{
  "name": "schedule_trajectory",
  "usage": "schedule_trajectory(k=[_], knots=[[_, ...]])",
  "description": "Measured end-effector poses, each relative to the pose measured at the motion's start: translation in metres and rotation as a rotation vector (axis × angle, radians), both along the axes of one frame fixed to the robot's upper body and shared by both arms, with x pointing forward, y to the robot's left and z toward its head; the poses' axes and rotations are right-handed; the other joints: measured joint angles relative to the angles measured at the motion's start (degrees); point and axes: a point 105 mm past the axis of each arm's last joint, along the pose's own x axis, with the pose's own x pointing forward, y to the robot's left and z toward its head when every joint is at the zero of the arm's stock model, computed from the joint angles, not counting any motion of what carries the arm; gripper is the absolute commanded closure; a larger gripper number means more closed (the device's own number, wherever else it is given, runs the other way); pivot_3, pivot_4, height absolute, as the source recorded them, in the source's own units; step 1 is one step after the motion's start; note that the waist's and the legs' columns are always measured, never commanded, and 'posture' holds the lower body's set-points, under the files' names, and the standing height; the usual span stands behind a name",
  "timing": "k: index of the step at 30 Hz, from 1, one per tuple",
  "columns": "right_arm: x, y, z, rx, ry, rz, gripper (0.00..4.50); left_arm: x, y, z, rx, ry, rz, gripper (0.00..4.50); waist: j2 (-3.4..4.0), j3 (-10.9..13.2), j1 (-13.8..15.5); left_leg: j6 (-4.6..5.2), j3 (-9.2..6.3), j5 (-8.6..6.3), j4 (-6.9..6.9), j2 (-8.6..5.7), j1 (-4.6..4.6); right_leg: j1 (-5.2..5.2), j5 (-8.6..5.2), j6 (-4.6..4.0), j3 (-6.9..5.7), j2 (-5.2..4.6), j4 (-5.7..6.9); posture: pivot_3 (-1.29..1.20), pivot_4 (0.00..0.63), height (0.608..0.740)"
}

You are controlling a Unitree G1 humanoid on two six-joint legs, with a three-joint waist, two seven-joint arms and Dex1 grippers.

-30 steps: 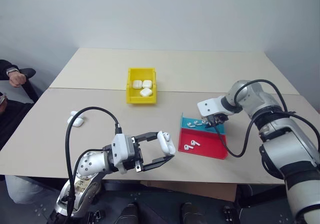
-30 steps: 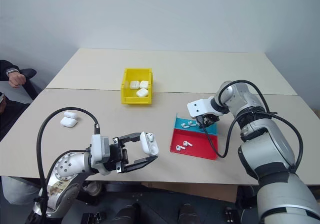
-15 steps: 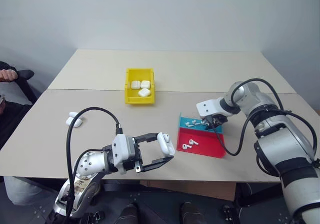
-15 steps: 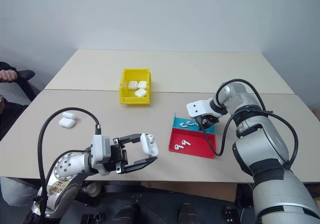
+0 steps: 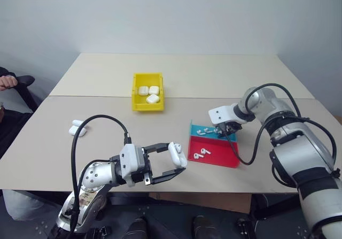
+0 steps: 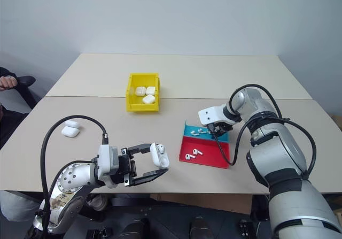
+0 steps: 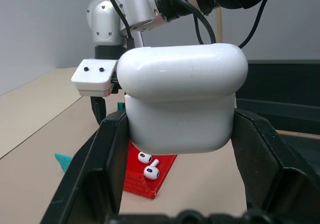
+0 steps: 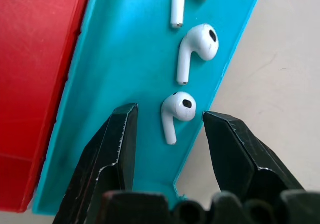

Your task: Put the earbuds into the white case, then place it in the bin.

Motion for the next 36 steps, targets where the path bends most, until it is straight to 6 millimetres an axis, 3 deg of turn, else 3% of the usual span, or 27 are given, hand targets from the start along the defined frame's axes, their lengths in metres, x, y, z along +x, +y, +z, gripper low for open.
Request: schedule_trajectory(k=[6,10,26,30,36], knots=[[0.0001,0.0020,0.0015,0.038,0.013,-0.022,2.00,0.0000,0.0004,-0.0003,0.004,0.000,0.000,1.72,0.00,0.00,-0.01,0.01,0.01,0.00,0.00,0.00,0.00,0.01,0.00,0.00,0.00,0.00,-0.01,0.00,0.150,0.740],[-0.0002,0.0025,0.0019,0.043,0.016,-0.022,2.91,0.0000,0.0006,-0.0004,0.006,0.000,0.000,1.72,0.00,0.00,-0.01,0.00,0.01,0.00,0.00,0.00,0.00,0.01,0.00,0.00,0.00,0.00,-0.02,0.00,0.150,0.740],[-0.0003,0.0052,0.0006,0.047,0.024,-0.023,2.91,0.0000,-0.0002,0.0000,0.008,-0.003,-0.004,1.72,0.00,0.00,-0.02,0.00,0.00,0.00,0.00,0.00,0.00,0.01,0.00,0.00,0.00,0.00,-0.01,0.00,0.150,0.740],[-0.0002,0.0051,0.0006,0.046,0.023,-0.023,3.79,0.0006,-0.0006,0.0015,0.009,-0.010,-0.005,1.72,0.00,0.00,-0.03,0.00,0.01,0.00,0.00,0.00,0.01,0.01,0.00,0.00,0.00,0.00,0.00,0.00,0.150,0.740],[-0.0003,0.0050,0.0002,0.045,0.022,-0.023,3.87,0.0005,-0.0007,0.0014,0.010,-0.010,-0.006,1.72,0.00,0.00,-0.03,0.00,0.01,0.01,0.00,0.00,0.01,0.01,0.00,0.00,0.00,0.01,-0.01,0.00,0.150,0.740]])
